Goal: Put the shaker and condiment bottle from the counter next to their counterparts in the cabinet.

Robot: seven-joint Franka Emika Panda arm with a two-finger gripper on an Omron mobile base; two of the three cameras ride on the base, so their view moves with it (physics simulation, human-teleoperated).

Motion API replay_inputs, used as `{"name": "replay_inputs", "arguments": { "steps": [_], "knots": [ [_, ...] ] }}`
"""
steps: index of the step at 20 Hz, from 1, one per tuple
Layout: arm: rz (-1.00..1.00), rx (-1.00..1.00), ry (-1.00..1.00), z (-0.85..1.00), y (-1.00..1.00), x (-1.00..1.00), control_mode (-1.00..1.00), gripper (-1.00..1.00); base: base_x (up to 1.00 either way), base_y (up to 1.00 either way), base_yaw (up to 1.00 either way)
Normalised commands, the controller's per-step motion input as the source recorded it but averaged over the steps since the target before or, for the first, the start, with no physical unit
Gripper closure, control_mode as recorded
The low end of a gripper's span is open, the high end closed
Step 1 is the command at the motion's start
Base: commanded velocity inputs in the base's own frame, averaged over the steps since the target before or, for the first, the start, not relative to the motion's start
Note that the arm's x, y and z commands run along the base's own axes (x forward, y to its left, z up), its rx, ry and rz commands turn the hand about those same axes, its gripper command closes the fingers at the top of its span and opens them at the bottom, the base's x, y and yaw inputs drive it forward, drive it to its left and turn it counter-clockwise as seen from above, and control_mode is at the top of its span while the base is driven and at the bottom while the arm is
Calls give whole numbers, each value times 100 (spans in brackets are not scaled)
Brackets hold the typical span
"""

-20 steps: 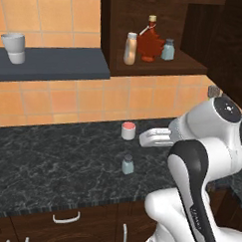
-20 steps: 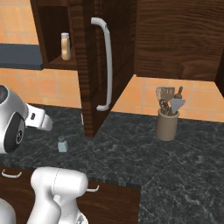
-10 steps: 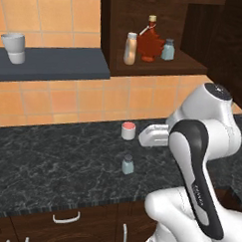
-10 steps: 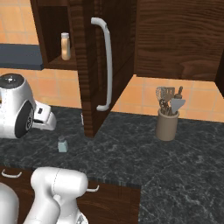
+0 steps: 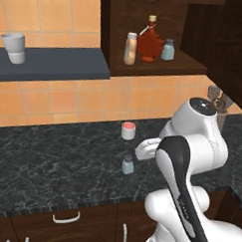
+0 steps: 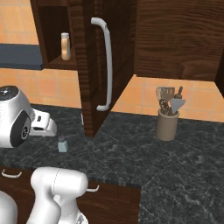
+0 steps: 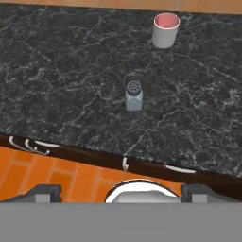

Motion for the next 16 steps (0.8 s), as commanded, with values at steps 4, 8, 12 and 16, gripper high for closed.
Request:
{"name": "replay_inputs", "arguments": {
  "steps": [4,8,12,16],
  "knots": [
    [4,-1,-18,-34,0,1,-100,-100,0,0,0],
    [7,0,-12,-6,-1,28,-100,-100,0,0,0],
    [7,1,-3,-6,-3,22,-100,-100,0,0,0],
    [5,0,0,-30,-2,1,-100,-100,0,0,0]
  ]
}}
